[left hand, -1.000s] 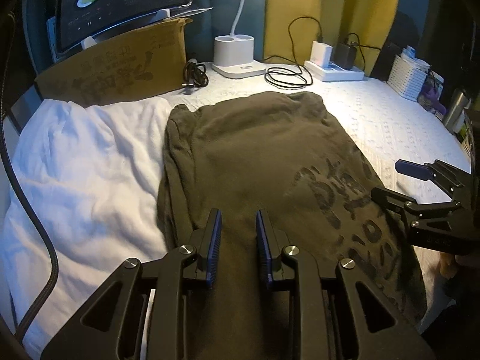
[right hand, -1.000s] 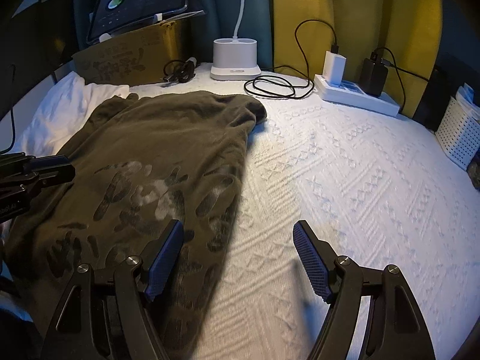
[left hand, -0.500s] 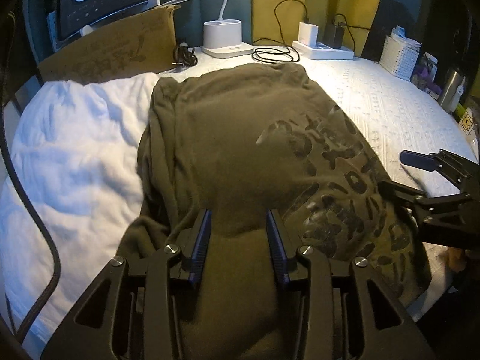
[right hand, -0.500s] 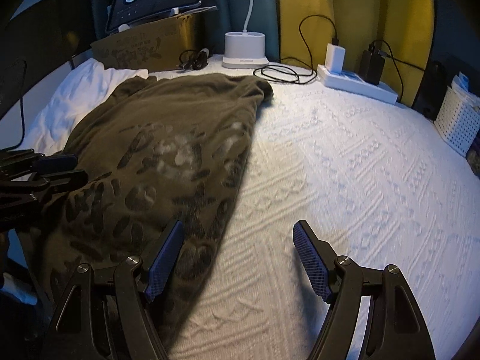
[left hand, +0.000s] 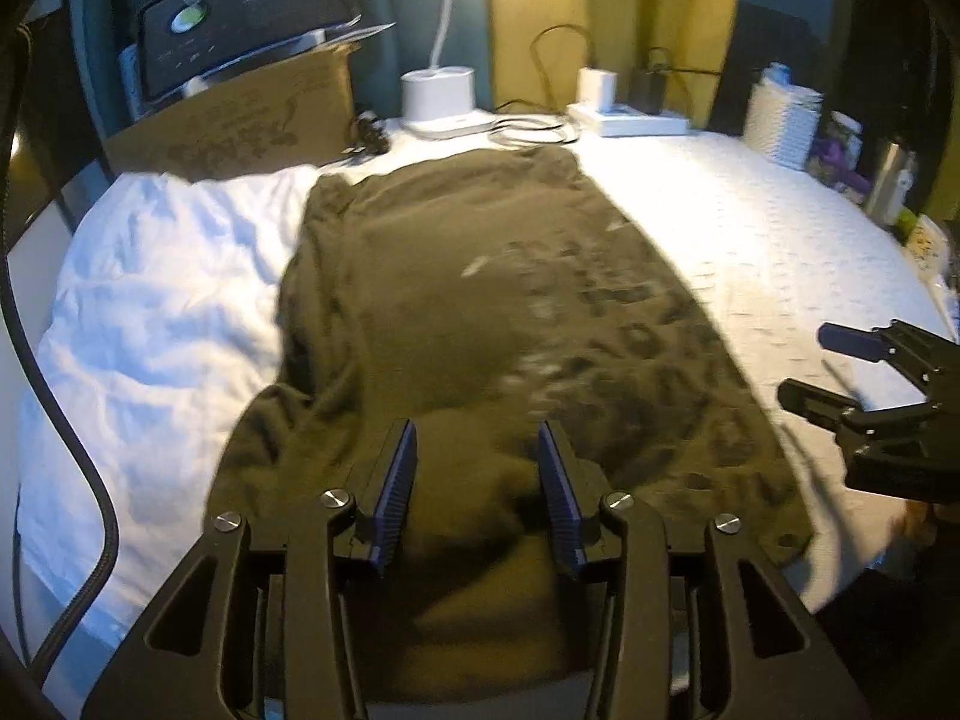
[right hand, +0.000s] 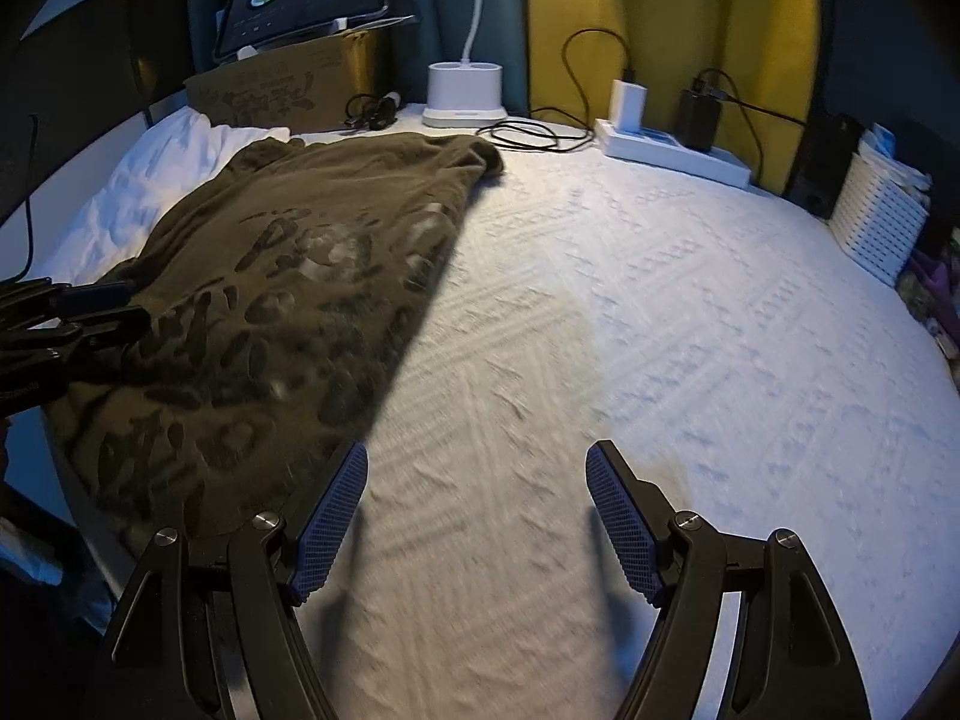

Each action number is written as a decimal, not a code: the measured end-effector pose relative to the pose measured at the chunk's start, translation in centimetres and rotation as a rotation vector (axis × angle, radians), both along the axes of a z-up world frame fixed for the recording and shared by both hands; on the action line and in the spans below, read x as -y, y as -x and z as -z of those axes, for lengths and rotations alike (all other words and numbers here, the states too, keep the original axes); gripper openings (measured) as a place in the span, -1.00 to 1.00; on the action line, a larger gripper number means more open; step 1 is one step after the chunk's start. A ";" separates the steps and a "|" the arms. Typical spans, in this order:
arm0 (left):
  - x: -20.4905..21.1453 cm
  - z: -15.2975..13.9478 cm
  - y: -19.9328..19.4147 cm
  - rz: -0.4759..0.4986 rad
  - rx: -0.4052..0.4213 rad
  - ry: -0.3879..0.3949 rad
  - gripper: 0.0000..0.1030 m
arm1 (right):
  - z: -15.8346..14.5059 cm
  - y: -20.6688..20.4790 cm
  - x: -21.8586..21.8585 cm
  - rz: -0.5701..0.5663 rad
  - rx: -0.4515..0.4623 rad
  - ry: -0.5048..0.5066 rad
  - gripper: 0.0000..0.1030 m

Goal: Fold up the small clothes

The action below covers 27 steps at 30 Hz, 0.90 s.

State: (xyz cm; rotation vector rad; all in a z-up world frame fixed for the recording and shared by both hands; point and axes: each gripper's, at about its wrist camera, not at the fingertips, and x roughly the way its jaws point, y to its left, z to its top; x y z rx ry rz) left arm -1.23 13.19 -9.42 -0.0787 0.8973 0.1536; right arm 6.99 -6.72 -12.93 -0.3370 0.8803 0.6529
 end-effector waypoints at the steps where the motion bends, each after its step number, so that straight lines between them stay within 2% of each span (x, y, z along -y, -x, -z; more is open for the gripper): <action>1: 0.6 -0.3 0.1 0.013 0.007 0.001 -0.11 | -0.1 0.1 0.6 0.008 0.003 -0.002 0.49; 12: 6.7 -1.9 -0.7 0.115 0.057 0.027 -0.06 | -1.9 1.4 6.6 0.101 0.040 -0.022 0.49; 16: 8.2 -1.9 -1.3 0.122 0.075 0.048 -0.06 | -2.9 1.6 8.7 0.131 0.064 -0.031 0.49; 27: 11.8 -5.4 -1.6 0.155 0.209 0.064 -0.05 | -6.2 1.5 13.3 0.224 0.162 -0.052 0.57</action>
